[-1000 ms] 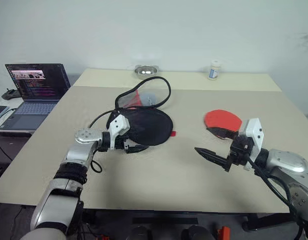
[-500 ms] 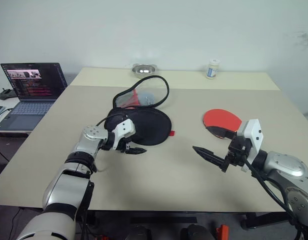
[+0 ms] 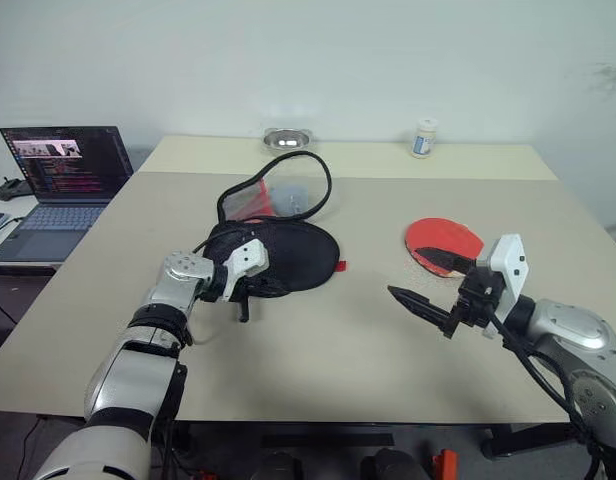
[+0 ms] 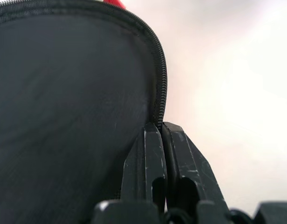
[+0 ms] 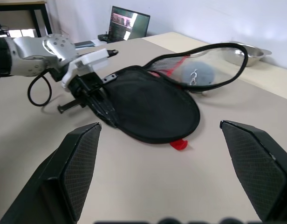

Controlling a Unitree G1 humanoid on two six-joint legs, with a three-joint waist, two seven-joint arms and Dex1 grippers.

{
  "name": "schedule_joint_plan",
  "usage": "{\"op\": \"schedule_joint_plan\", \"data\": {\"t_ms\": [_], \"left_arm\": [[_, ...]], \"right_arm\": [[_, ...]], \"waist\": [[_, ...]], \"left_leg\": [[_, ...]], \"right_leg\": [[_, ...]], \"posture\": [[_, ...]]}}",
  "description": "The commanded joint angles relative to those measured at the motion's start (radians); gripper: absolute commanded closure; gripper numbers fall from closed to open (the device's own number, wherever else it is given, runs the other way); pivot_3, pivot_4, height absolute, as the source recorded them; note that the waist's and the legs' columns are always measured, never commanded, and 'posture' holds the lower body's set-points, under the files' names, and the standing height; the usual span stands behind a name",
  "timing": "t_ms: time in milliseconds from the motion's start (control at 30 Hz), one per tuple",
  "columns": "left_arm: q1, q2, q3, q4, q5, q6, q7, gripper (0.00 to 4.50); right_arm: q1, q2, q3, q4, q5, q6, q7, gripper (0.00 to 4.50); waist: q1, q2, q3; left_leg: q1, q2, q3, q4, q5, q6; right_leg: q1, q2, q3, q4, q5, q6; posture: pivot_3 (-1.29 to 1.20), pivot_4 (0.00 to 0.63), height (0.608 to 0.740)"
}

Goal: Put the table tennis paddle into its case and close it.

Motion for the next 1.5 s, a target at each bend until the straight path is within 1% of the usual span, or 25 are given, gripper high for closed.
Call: {"op": "schedule_joint_plan", "data": {"t_ms": [33,133,200,300,433,533,733,833,900,1133,1200,1333,1500], "left_arm": [[0.051,-0.046,0.022,-0.208,-0.083,0.163,-0.022,4.47],[0.139,-0.107,-0.017,-0.454,-0.121,0.388,0.018,4.47],[0.166,-0.149,-0.037,-0.55,-0.12,0.502,0.075,4.47],[0.154,-0.227,-0.038,-0.583,-0.117,0.592,0.177,4.47],[0.116,-0.303,-0.053,-0.534,-0.088,0.611,0.29,4.47],[0.097,-0.336,-0.064,-0.491,-0.076,0.6,0.331,3.78],[0.124,-0.36,-0.084,-0.543,-0.101,0.629,0.315,1.78],[0.166,-0.325,-0.088,-0.617,-0.115,0.65,0.287,0.68],[0.188,-0.286,-0.078,-0.65,-0.127,0.658,0.265,0.03],[0.222,-0.12,-0.002,-0.647,-0.155,0.576,0.227,0.03],[0.226,-0.075,0.022,-0.651,-0.172,0.547,0.2,0.03],[0.245,-0.004,0.064,-0.672,-0.212,0.477,0.136,0.03],[0.27,0.047,0.068,-0.698,-0.241,0.456,0.081,0.03]], "right_arm": [[-0.008,-0.011,-0.037,-0.013,-0.002,-0.031,0.006,0.0],[0.014,-0.031,-0.057,-0.012,-0.002,-0.031,0.026,0.0],[0.03,-0.047,-0.071,-0.012,0.001,-0.031,0.04,0.0],[0.053,-0.069,-0.092,-0.005,0.002,-0.039,0.065,0.0],[0.079,-0.087,-0.113,-0.005,0.001,-0.042,0.085,0.0],[0.102,-0.101,-0.128,-0.012,0.002,-0.041,0.096,0.0],[0.127,-0.109,-0.142,-0.037,0.018,-0.016,0.085,0.0],[0.131,-0.099,-0.125,-0.049,0.027,0.009,0.061,0.0],[0.127,-0.095,-0.113,-0.053,0.037,0.032,0.043,0.0],[0.083,-0.042,-0.05,-0.028,0.077,0.17,-0.066,0.0],[0.062,-0.015,0.002,0.009,0.041,0.198,-0.11,0.0],[-0.017,0.108,0.087,0.104,0.022,0.271,-0.211,0.0],[-0.112,0.245,0.132,0.258,-0.018,0.32,-0.3,0.0]], "waist": [[0.0,0.0,0.0],[0.003,0.0,0.0],[0.004,0.0,0.0],[0.004,0.0,0.0],[0.004,0.0,0.0],[0.002,0.0,0.0],[0.001,0.0,0.0],[0.001,0.0,0.0],[0.0,0.0,0.0],[0.0,0.0,0.0],[0.0,0.0,0.0],[0.0,0.0,0.0],[0.001,0.0,0.0]], "left_leg": [[0.0,0.0,0.0,0.0,0.0,0.0],[-0.001,0.0,-0.001,0.0,0.0,0.0],[-0.001,-0.001,-0.001,0.0,0.0,0.0],[-0.001,-0.001,-0.001,0.001,0.0,0.0],[0.0,-0.001,-0.002,0.001,0.0,0.0],[0.0,-0.001,-0.003,0.001,0.0,0.0],[0.0,-0.001,-0.002,0.001,0.0,0.0],[0.0,-0.001,-0.003,0.001,0.0,0.0],[0.0,-0.001,-0.003,0.001,0.0,0.0],[0.001,0.0,-0.003,0.001,0.0,0.0],[0.001,0.0,-0.003,0.001,0.0,0.0],[0.001,0.0,-0.002,0.001,0.0,0.0],[0.0,0.0,-0.002,0.001,0.0,0.0]], "right_leg": [[0.0,0.0,0.0,0.0,0.0,0.0],[0.0,0.0,0.0,0.0,0.0,0.0],[0.0,-0.001,0.0,0.0,0.0,0.0],[0.001,-0.001,0.0,0.0,0.0,0.0],[0.001,0.0,0.0,0.001,-0.002,0.004],[0.001,0.0,0.0,0.001,-0.002,0.004],[0.001,0.0,0.001,0.0,-0.002,0.003],[0.001,0.0,0.001,0.0,-0.002,0.003],[0.001,0.0,0.001,0.001,-0.001,0.003],[0.001,0.001,0.001,0.001,0.0,0.0],[0.001,0.0,0.001,0.001,0.0,0.0],[0.0,0.0,0.001,0.001,0.0,0.0],[0.0,0.0,0.0,0.001,0.0,-0.001]], "posture": [[0.0,0.15,0.74],[0.0,0.15,0.74],[0.0,0.15,0.74],[0.0,0.15,0.74],[0.0,0.15,0.74],[0.0,0.15,0.74],[0.0,0.15,0.74],[0.0,0.15,0.74],[0.0,0.15,0.74],[0.0,0.15,0.74],[0.0,0.15,0.74],[0.0,0.15,0.74],[0.0,0.15,0.74]]}}
